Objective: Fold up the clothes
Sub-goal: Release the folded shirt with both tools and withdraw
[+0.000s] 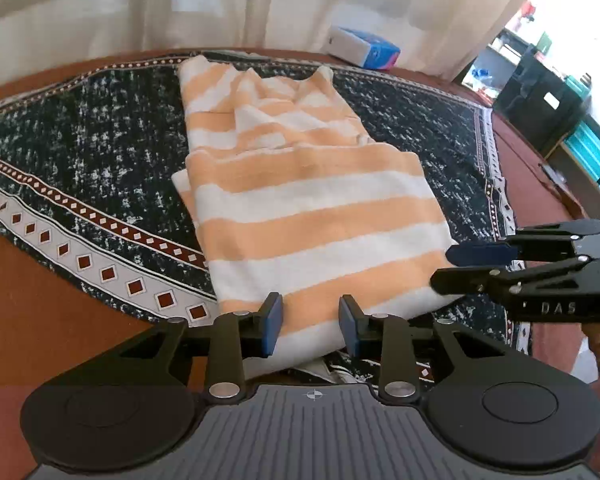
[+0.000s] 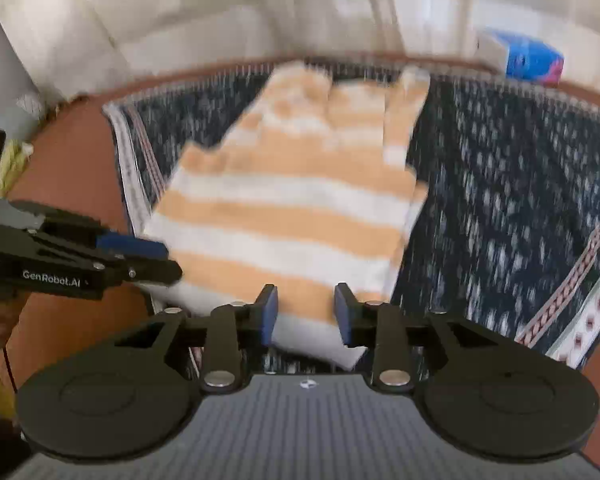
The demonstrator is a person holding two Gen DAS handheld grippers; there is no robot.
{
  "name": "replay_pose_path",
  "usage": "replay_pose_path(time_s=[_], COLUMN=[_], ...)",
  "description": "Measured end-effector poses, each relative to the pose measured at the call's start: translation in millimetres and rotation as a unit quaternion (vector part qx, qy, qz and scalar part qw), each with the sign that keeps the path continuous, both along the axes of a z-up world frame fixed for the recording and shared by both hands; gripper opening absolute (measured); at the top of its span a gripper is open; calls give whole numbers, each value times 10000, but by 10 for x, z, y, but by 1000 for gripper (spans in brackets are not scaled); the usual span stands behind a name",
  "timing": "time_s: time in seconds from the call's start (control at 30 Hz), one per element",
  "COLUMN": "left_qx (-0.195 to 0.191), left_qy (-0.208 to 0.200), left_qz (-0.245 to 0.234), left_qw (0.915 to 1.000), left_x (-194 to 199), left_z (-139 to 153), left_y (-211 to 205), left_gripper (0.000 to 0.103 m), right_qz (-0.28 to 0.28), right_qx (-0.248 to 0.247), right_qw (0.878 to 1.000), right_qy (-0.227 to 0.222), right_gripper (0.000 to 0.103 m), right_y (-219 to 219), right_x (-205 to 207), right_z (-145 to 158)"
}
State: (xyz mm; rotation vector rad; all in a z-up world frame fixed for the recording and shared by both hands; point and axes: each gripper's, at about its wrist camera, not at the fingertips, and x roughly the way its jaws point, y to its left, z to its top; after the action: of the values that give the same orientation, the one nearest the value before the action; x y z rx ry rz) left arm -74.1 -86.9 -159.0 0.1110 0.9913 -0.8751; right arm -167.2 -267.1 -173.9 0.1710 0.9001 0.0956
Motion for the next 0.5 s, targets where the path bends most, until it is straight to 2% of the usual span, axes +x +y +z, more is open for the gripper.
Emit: replay_pose_path(time_s=[0.07, 0.13, 0.23, 0.3, 0.4, 0.5], left_qx=[-93, -408, -725, -832, -831, -592], left_qy=[221, 219, -62, -281, -405, -452], left_qz=[163, 398, 677, 865, 1049, 1089], left_qw=[9996, 9981, 9950, 9924, 9902, 9913], left_x=[90, 228, 555, 841, 1332, 1804], left_z=[80, 229, 481, 617, 697, 613], left_y=[7, 54, 45, 9, -99, -280], left_gripper=[47, 48, 55, 57, 63, 65], right_qz=[93, 42, -130, -276, -496, -668], right_qx=[21, 222, 441, 553, 720, 925], right_qw=[9999, 9997, 9982, 9970, 9944, 9916], right_qy=[53, 27, -375, -463, -595, -606], right_gripper=[44, 45, 50, 53, 55, 56], right_y=[7, -67, -278, -453, -717, -952], right_x=[20, 81, 261, 496, 848, 1239], right_z=[6, 121, 407, 531, 718, 760])
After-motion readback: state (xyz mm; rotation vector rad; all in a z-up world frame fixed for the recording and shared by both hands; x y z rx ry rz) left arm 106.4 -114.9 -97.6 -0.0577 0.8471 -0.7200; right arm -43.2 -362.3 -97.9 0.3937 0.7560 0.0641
